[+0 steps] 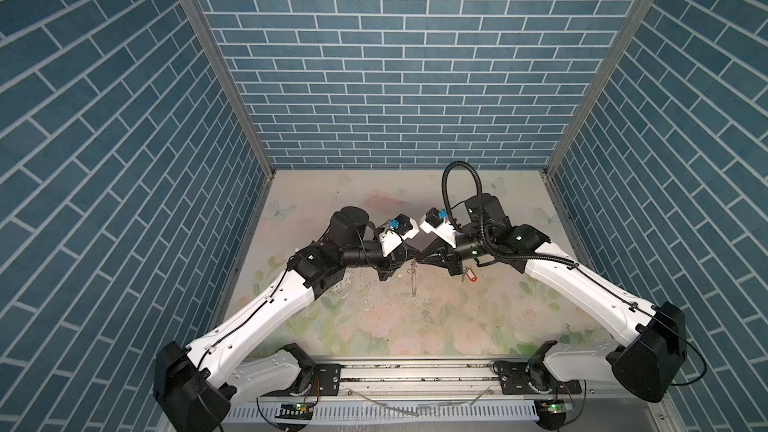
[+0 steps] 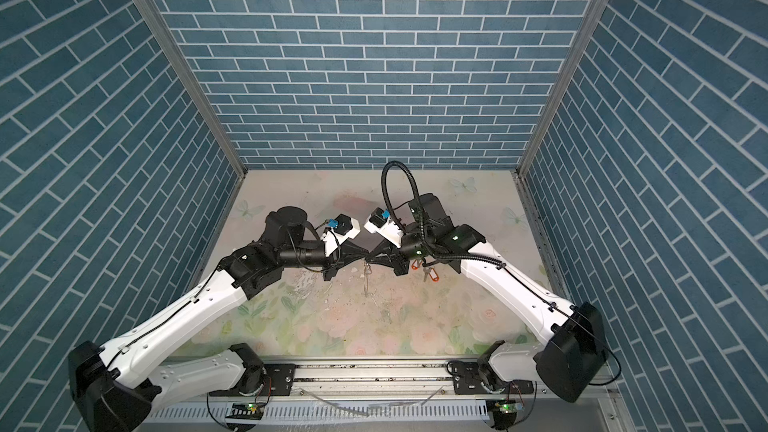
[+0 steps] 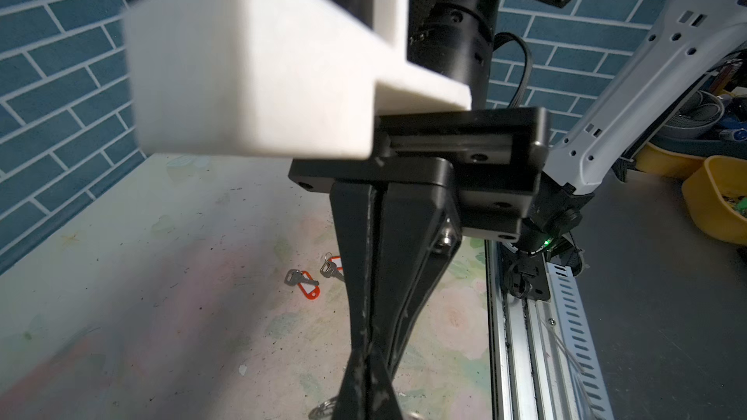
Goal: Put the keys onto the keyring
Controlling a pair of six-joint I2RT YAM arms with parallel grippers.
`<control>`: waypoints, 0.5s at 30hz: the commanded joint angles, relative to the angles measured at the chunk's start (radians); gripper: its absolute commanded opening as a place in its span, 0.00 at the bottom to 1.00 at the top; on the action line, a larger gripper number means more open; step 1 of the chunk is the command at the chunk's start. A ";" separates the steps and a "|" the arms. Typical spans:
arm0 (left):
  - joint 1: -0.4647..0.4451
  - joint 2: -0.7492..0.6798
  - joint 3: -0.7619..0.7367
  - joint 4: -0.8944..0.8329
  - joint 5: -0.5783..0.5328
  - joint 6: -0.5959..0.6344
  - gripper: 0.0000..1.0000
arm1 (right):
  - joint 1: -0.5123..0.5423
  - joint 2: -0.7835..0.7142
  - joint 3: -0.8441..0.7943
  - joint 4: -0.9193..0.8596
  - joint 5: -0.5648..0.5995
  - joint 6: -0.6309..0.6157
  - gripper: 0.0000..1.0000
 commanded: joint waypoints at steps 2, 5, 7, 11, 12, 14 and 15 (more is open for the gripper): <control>0.003 -0.036 -0.063 0.106 0.011 -0.035 0.00 | 0.004 -0.026 0.018 0.056 -0.010 -0.009 0.00; 0.003 -0.072 -0.131 0.225 0.007 -0.077 0.00 | 0.003 -0.054 -0.010 0.089 0.018 0.010 0.02; 0.003 -0.098 -0.179 0.318 0.003 -0.112 0.00 | 0.004 -0.074 -0.033 0.110 0.037 0.021 0.13; 0.003 -0.139 -0.271 0.525 -0.013 -0.194 0.00 | -0.002 -0.108 -0.071 0.136 0.068 0.049 0.25; 0.002 -0.142 -0.298 0.578 -0.019 -0.214 0.00 | -0.003 -0.116 -0.084 0.152 0.071 0.060 0.26; 0.003 -0.142 -0.334 0.671 -0.023 -0.252 0.00 | -0.002 -0.126 -0.106 0.186 0.064 0.082 0.27; 0.003 -0.138 -0.345 0.710 -0.027 -0.270 0.00 | -0.003 -0.128 -0.116 0.205 0.058 0.096 0.28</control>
